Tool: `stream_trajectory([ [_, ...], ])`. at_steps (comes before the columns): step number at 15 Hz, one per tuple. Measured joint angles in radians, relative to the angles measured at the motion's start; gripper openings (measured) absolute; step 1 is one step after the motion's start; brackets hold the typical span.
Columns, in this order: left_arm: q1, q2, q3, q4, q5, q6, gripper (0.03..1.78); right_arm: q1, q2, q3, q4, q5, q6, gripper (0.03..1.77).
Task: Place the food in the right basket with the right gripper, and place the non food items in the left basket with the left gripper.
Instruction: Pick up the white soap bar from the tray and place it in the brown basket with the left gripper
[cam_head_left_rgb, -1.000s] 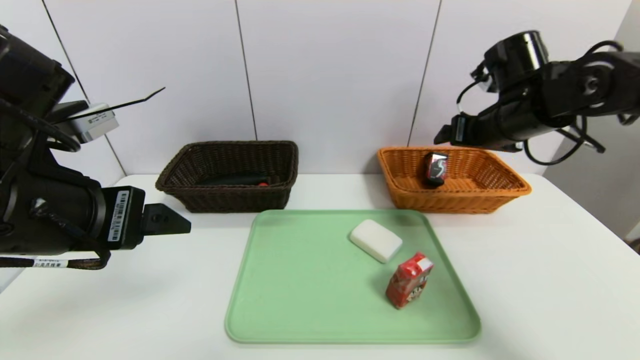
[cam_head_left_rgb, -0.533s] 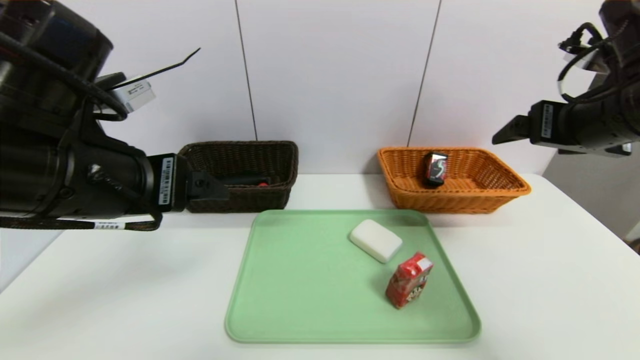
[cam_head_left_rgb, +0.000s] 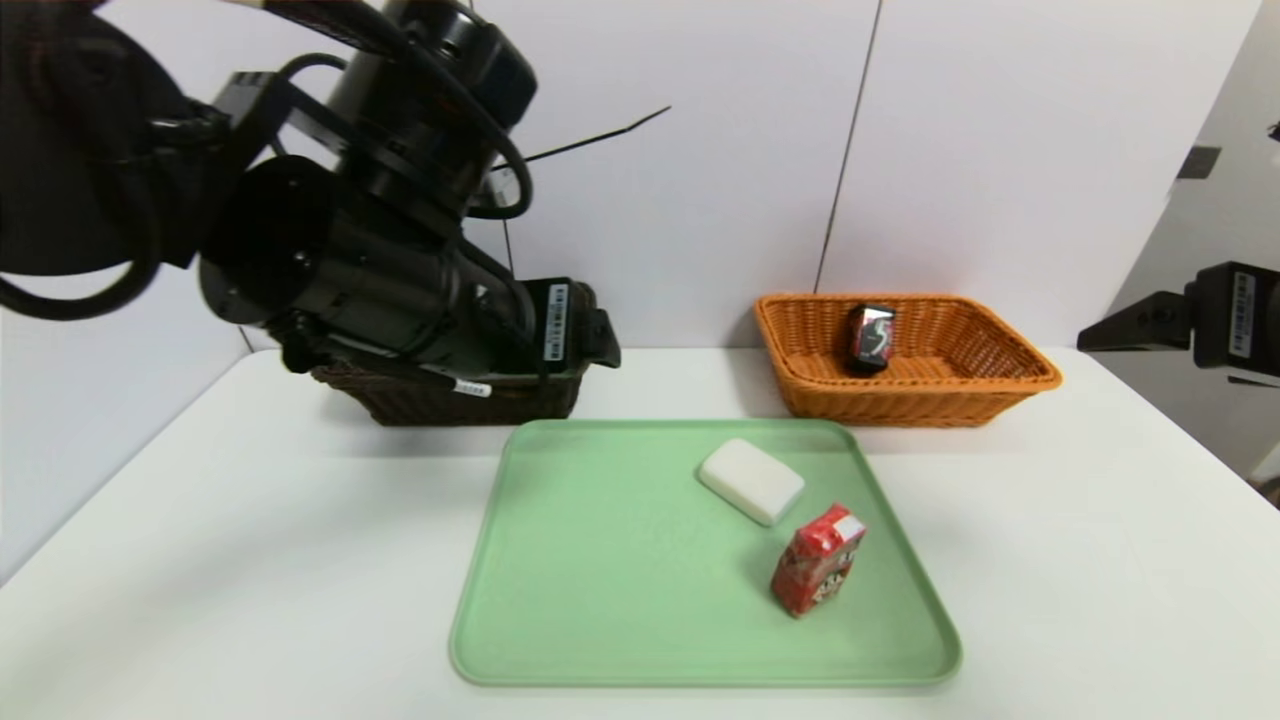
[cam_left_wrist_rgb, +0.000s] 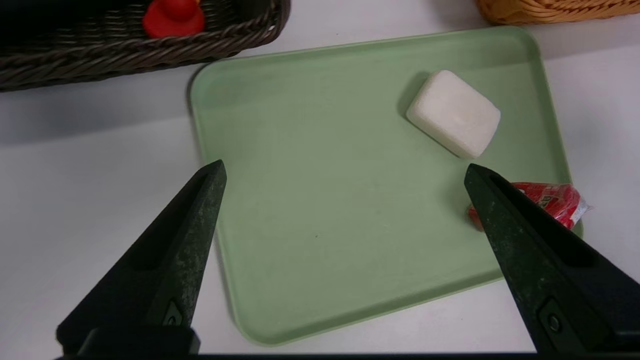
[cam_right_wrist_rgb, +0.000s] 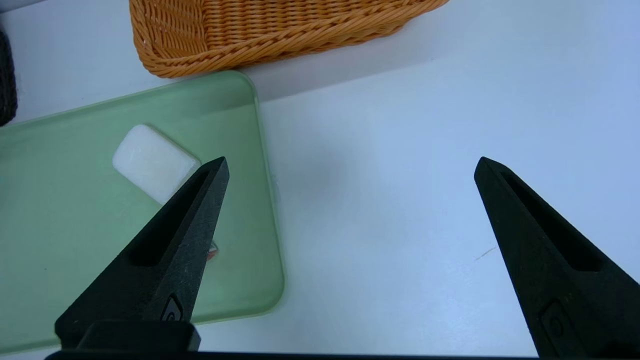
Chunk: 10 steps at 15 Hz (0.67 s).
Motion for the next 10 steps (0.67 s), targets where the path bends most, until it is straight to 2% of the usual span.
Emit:
stream_trajectory([
  [6,-0.071,0.193,-0.19,0.024,-0.004,0.077,1.69,0.009,-0.042,0.046,0.0,0.001,0.065,1.69],
  [10,-0.081,0.278,-0.257,0.026,-0.031,0.223,1.69,0.009,-0.06,0.074,-0.006,0.003,0.076,1.69],
])
